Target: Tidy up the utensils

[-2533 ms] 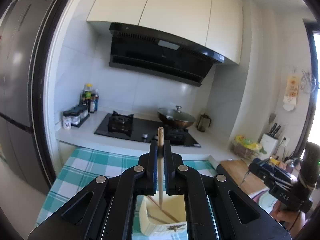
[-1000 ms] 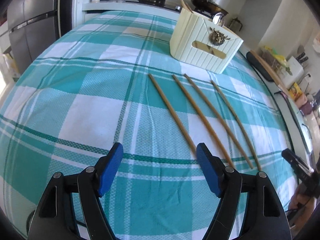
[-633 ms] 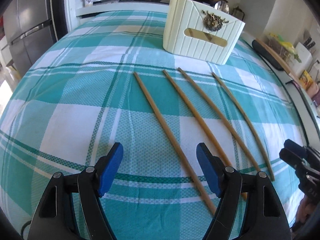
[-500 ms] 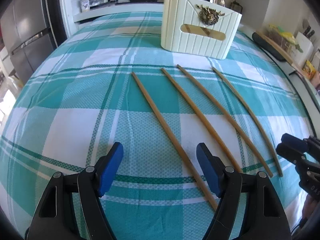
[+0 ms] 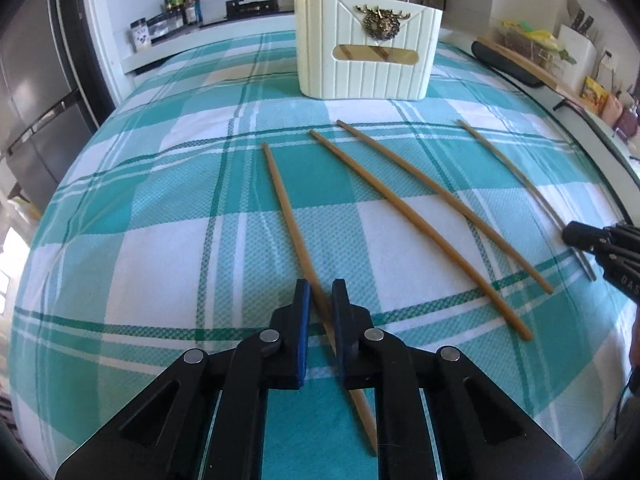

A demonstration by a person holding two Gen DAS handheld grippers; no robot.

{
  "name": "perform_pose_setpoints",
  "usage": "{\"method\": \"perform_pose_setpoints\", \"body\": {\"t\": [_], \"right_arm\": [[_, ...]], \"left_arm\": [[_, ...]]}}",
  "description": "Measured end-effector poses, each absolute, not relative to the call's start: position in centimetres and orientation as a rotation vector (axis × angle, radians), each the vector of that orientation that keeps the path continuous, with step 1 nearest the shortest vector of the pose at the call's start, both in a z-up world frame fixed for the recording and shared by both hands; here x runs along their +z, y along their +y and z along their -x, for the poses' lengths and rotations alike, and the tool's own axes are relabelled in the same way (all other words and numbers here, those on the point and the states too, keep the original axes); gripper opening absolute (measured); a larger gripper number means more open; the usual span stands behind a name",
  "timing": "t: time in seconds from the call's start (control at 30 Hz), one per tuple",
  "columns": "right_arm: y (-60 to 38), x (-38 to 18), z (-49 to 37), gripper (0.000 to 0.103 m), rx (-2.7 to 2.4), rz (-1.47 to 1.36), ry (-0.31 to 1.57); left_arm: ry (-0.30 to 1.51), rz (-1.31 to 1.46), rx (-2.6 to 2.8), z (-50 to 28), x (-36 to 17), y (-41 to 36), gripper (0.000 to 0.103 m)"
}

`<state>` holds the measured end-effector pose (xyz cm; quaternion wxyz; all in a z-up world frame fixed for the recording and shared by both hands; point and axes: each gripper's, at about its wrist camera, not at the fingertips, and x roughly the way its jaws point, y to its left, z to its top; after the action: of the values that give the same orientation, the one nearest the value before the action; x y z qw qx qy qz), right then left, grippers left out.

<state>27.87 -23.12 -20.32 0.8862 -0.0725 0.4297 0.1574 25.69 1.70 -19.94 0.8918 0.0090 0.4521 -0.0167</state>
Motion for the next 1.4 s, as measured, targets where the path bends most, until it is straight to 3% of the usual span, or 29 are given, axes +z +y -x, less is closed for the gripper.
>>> {"method": "perform_pose_setpoints", "body": {"t": [0.23,0.3,0.37,0.4,0.47,0.67,1.4], "right_arm": [[-27.8,-20.2,-25.9,0.008,0.201,0.112,0.892],[-28.6,-20.2,-25.7,0.011,0.194,0.087,0.881],[-28.8,-20.3,-26.0,0.024,0.189,0.081,0.892],[-28.7,-20.3,-26.1,0.036,0.189,0.089,0.889],[-28.2,-20.5,-26.4,0.043,0.185,0.125,0.888],[-28.3,-20.7,-27.0,0.045,0.192,0.114,0.869],[-28.3,-20.8,-27.0,0.046,0.195,0.109,0.864]], "left_arm": [[0.956,0.041,-0.002,-25.1,-19.9,5.4,0.014],[0.955,0.066,0.003,-25.2,-20.0,5.9,0.04],[0.951,0.055,0.007,-25.4,-20.1,5.7,0.065],[0.951,0.041,0.014,-25.6,-20.2,5.6,0.068],[0.95,0.009,0.03,-26.0,-20.5,5.2,0.072],[0.951,0.003,0.065,-26.7,-20.7,5.5,0.086],[0.938,0.015,0.08,-26.5,-20.9,5.9,0.092]]}}
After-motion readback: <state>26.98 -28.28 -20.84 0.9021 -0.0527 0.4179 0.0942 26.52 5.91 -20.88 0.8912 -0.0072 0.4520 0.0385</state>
